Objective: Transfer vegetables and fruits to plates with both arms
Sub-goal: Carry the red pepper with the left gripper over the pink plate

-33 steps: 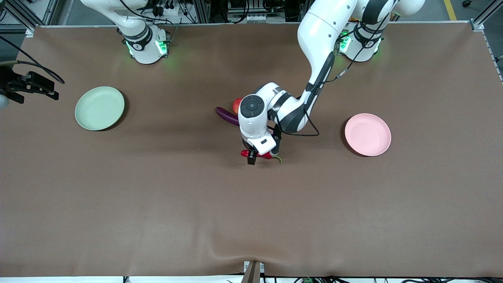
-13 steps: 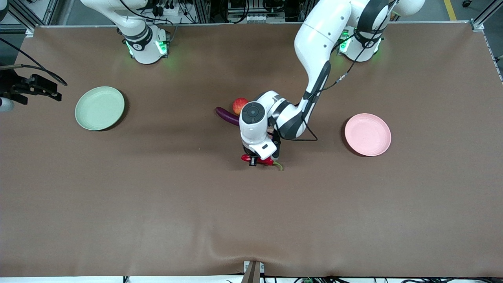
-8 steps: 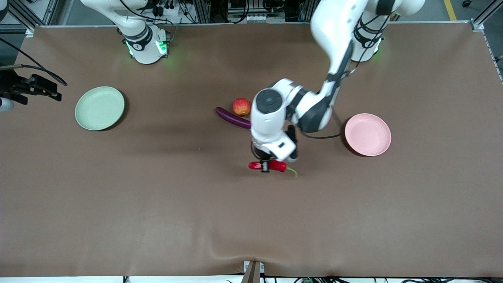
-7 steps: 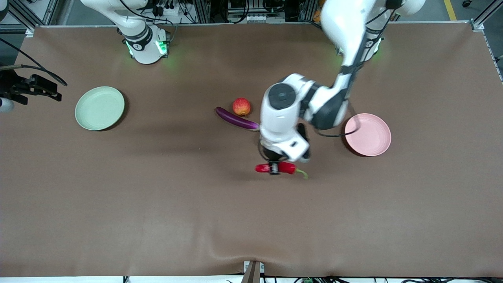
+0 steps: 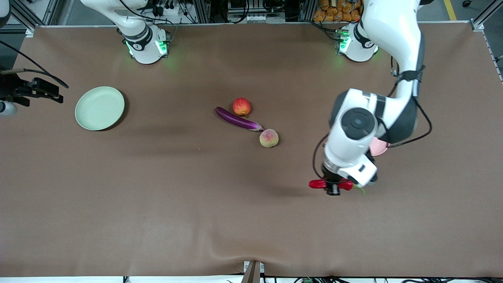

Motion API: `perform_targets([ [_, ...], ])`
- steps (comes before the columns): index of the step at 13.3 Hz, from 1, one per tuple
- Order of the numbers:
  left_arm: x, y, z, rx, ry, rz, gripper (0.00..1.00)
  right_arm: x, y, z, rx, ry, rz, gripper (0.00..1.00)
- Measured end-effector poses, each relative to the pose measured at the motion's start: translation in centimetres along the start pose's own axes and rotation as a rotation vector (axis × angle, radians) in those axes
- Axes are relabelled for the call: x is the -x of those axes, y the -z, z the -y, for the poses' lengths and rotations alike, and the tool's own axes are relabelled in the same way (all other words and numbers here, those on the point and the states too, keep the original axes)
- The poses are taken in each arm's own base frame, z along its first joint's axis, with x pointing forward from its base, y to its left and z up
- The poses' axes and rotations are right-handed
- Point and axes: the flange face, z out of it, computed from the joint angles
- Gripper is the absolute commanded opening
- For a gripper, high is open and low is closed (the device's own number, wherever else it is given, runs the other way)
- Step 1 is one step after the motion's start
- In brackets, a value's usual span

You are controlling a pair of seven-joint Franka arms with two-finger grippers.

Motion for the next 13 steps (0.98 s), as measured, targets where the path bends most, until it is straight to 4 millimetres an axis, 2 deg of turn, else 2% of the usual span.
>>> perform_targets([
  [5, -7.7, -3.7, -0.3, -0.152, -0.236, -0.035, 0.00, -0.3, -0.5, -0.1, -0.001, -0.001, 0.010, 1.00],
  [7, -9.9, -5.2, 0.5, -0.228, -0.337, -0.030, 0.00, -0.8, -1.2, -0.2, -0.002, -0.002, 0.025, 1.00],
  [10, -11.1, -7.5, 3.7, -0.337, -0.460, -0.003, 0.00, -1.6, -2.5, -0.2, -0.003, 0.001, 0.048, 1.00],
  [13, -12.5, -8.1, 7.2, -0.381, -0.473, 0.022, 0.00, -3.0, -3.9, 0.7, 0.024, 0.022, 0.074, 1.00],
])
